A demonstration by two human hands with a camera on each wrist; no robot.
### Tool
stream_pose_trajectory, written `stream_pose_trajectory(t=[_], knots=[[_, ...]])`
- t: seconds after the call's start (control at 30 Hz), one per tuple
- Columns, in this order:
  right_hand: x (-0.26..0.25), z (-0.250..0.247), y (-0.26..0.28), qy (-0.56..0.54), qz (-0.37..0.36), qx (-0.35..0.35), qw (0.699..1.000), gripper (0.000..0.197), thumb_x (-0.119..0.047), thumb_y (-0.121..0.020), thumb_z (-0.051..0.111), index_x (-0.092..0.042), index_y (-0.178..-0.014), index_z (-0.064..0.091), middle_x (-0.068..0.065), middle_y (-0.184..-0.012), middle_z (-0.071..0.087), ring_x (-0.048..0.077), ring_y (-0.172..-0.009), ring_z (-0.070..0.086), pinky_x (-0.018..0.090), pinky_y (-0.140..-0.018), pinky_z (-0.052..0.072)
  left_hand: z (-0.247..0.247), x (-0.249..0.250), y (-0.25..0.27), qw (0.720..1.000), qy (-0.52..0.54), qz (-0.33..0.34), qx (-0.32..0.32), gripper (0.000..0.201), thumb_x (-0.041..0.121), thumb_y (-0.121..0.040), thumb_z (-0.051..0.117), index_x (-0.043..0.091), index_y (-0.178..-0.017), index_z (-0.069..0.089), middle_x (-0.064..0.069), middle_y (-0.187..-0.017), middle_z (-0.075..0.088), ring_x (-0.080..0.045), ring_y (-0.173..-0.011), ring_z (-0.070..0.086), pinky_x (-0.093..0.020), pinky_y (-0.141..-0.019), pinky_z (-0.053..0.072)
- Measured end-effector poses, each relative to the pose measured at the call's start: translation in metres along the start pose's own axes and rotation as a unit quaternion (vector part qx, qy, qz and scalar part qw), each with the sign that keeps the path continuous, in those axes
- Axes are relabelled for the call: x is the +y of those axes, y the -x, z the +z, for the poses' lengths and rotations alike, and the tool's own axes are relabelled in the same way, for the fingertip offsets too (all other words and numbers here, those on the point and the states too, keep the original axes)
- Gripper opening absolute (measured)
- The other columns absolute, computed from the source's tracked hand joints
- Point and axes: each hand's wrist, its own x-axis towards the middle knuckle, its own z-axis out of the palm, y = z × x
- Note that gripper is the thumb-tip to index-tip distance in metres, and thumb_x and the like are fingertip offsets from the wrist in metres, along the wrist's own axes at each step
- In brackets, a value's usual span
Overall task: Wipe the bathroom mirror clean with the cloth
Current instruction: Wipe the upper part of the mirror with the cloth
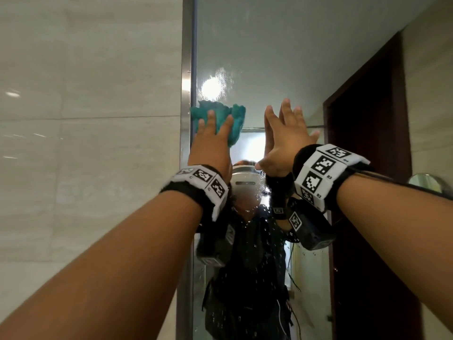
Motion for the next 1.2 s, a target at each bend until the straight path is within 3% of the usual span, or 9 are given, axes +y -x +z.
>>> stream_pose_trajectory(t=[0.1, 0.23, 0.53, 0.63, 0.83, 0.97, 1.03, 1.1, 1.2], knots=[[0.001, 0.004, 0.000, -0.012, 0.000, 0.007, 1.000, 0.125, -0.045, -0.064, 0.080, -0.034, -0.147, -0.013, -0.002, -0.153, -0.029, 0.023, -0.141, -0.023, 0.066, -0.109, 0.003, 0.018, 0.005, 0.028, 1.000, 0.000, 0.016, 0.015, 0.078, 0.004, -0.094, 0.048, 0.031, -0.150, 0.001, -0.005, -0.157, -0.015, -0.028, -0.144, -0.011, -0.034, -0.112, -0.007], [0.007, -0.003, 0.016, -0.015, -0.023, -0.003, 1.000, 0.121, -0.041, -0.066, 0.080, -0.034, -0.148, -0.010, 0.000, -0.154, -0.024, 0.024, -0.143, -0.017, 0.061, -0.112, 0.007, 0.039, 0.002, 0.086, 0.995, -0.045, 0.075, -0.055, 0.079, 0.008, -0.094, 0.048, 0.030, -0.149, -0.004, -0.007, -0.155, -0.021, -0.029, -0.143, -0.014, -0.034, -0.112, -0.009], [0.032, 0.000, 0.033, 0.015, 0.020, -0.063, 0.998, 0.133, -0.026, -0.061, 0.086, -0.042, -0.144, -0.017, -0.002, -0.150, -0.035, 0.025, -0.139, -0.027, 0.070, -0.105, 0.003, 0.013, 0.027, 0.002, 0.999, -0.008, 0.029, -0.027, 0.075, 0.004, -0.093, 0.049, 0.030, -0.150, 0.008, -0.011, -0.157, -0.010, -0.033, -0.144, -0.006, -0.041, -0.118, 0.007], [0.036, 0.004, 0.033, 0.021, 0.012, -0.052, 0.998, 0.131, -0.029, -0.062, 0.085, -0.041, -0.144, -0.016, -0.001, -0.150, -0.034, 0.025, -0.140, -0.025, 0.070, -0.104, 0.006, 0.037, 0.034, 0.031, 0.996, -0.016, 0.088, 0.004, 0.078, 0.005, -0.092, 0.050, 0.030, -0.150, 0.005, -0.009, -0.157, -0.013, -0.031, -0.144, -0.009, -0.038, -0.116, -0.001], [0.035, 0.002, 0.034, 0.021, 0.002, -0.057, 0.998, 0.126, -0.032, -0.066, 0.082, -0.041, -0.145, -0.016, 0.000, -0.150, -0.035, 0.025, -0.140, -0.026, 0.070, -0.104, 0.005, 0.056, 0.037, 0.065, 0.980, -0.087, 0.164, -0.072, 0.080, 0.010, -0.094, 0.051, 0.032, -0.150, -0.002, -0.006, -0.156, -0.019, -0.030, -0.144, -0.012, -0.040, -0.116, -0.002], [0.035, 0.002, 0.033, 0.019, 0.009, -0.056, 0.998, 0.133, -0.030, -0.060, 0.087, -0.042, -0.144, -0.016, -0.001, -0.150, -0.035, 0.025, -0.140, -0.025, 0.069, -0.103, 0.006, 0.021, 0.025, 0.008, 0.997, 0.002, 0.077, -0.006, 0.066, 0.008, -0.095, 0.048, 0.032, -0.149, 0.018, -0.007, -0.158, -0.005, -0.032, -0.144, -0.003, -0.040, -0.117, 0.005], [0.035, 0.002, 0.033, 0.022, 0.009, -0.057, 0.998, 0.134, -0.030, -0.059, 0.087, -0.042, -0.144, -0.015, -0.001, -0.150, -0.034, 0.025, -0.140, -0.025, 0.069, -0.103, 0.007, 0.021, 0.028, 0.005, 0.999, 0.004, 0.046, 0.016, 0.071, 0.002, -0.094, 0.048, 0.033, -0.149, 0.017, -0.007, -0.158, -0.006, -0.032, -0.144, -0.005, -0.039, -0.116, 0.003], [0.036, 0.003, 0.033, 0.024, 0.006, -0.052, 0.998, 0.133, -0.030, -0.059, 0.087, -0.042, -0.145, -0.014, -0.001, -0.150, -0.034, 0.025, -0.140, -0.025, 0.070, -0.103, 0.007, 0.038, 0.035, 0.028, 0.996, 0.003, 0.083, 0.026, 0.074, 0.001, -0.093, 0.048, 0.034, -0.149, 0.013, -0.006, -0.158, -0.009, -0.031, -0.144, -0.007, -0.038, -0.115, -0.002], [0.036, 0.003, 0.033, 0.030, 0.003, -0.058, 0.998, 0.130, -0.029, -0.063, 0.085, -0.041, -0.145, -0.015, -0.001, -0.150, -0.035, 0.025, -0.140, -0.025, 0.070, -0.104, 0.008, 0.064, 0.049, 0.075, 0.989, -0.035, 0.138, -0.049, 0.084, 0.000, -0.091, 0.051, 0.033, -0.149, 0.000, -0.004, -0.156, -0.019, -0.028, -0.143, -0.016, -0.039, -0.114, -0.009]])
